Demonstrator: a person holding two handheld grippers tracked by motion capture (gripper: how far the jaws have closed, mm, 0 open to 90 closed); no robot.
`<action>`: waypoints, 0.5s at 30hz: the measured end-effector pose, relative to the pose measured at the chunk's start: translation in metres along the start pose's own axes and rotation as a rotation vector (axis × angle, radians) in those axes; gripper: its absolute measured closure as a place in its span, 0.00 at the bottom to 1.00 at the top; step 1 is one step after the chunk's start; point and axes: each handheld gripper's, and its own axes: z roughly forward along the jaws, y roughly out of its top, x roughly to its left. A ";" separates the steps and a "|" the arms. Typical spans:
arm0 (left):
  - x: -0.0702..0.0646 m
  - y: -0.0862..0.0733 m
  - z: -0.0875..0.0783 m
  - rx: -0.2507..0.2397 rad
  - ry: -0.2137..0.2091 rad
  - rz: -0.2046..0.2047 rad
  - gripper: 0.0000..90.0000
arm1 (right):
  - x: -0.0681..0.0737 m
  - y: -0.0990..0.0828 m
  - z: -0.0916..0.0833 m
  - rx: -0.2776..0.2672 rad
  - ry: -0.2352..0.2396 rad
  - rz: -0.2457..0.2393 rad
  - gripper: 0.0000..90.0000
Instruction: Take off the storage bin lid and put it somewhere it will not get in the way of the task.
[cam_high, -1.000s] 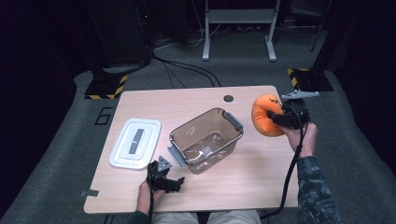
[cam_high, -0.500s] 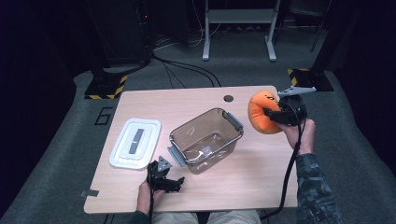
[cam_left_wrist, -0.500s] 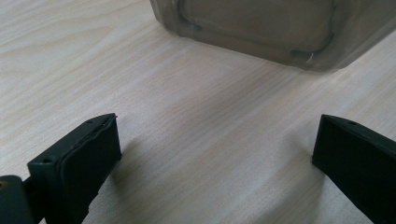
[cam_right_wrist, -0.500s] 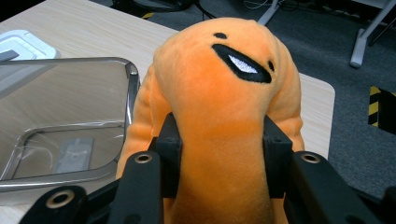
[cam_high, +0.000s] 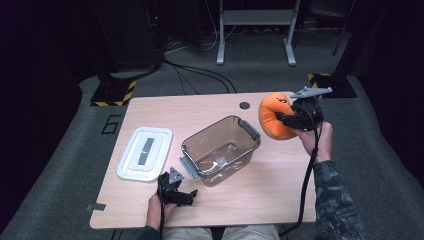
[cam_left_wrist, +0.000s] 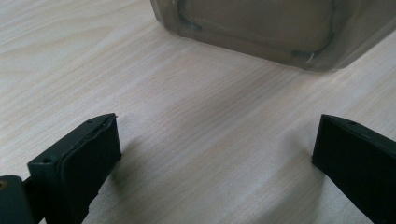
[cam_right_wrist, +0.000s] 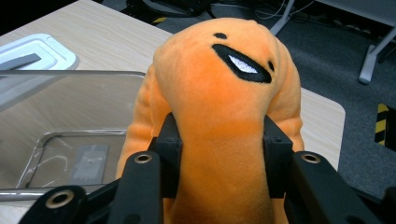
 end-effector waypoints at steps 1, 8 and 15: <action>0.000 0.000 0.000 0.002 0.000 0.000 0.01 | 0.001 0.002 -0.001 -0.002 0.003 -0.003 0.67; 0.000 0.000 0.000 0.001 0.001 0.002 0.01 | 0.008 0.010 -0.001 -0.007 0.015 -0.017 0.67; 0.000 0.000 0.000 -0.002 0.005 0.002 0.01 | 0.014 0.018 0.001 -0.007 0.026 -0.046 0.67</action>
